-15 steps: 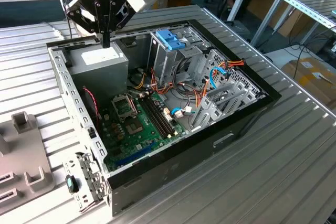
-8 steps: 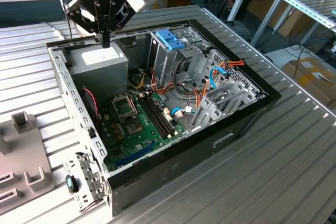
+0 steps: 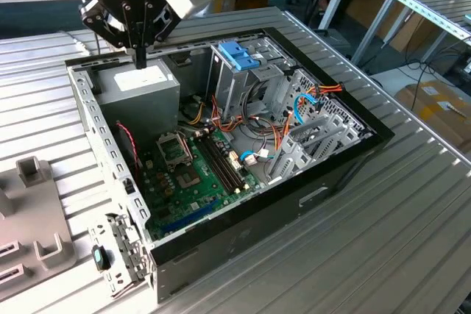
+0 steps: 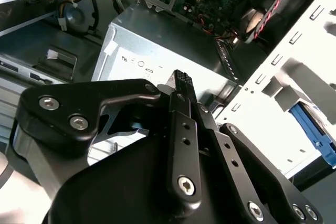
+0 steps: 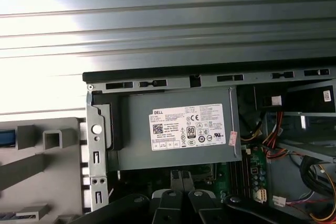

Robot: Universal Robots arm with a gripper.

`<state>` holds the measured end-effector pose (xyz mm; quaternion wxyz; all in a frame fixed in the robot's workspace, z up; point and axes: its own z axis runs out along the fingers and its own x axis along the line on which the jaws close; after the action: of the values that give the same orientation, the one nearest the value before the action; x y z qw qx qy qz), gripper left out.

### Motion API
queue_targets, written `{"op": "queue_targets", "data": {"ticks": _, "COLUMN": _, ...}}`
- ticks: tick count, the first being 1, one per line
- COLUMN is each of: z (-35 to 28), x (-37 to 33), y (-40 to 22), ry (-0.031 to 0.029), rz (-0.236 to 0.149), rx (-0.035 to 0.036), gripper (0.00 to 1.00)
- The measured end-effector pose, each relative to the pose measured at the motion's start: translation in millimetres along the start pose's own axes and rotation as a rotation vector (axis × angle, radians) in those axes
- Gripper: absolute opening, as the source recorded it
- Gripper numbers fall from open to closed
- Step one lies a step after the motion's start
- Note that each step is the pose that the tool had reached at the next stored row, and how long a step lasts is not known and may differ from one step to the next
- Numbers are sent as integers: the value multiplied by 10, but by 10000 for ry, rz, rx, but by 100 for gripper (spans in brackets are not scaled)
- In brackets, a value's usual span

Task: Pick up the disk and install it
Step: 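Reach for the disk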

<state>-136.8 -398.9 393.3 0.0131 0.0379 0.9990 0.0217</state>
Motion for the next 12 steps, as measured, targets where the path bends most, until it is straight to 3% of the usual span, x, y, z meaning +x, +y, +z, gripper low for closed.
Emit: {"op": "queue_targets", "data": {"ticks": 12, "z": -5, "x": 204, "y": -15, "ry": 1, "rz": -1, "rx": 0, "gripper": 11}}
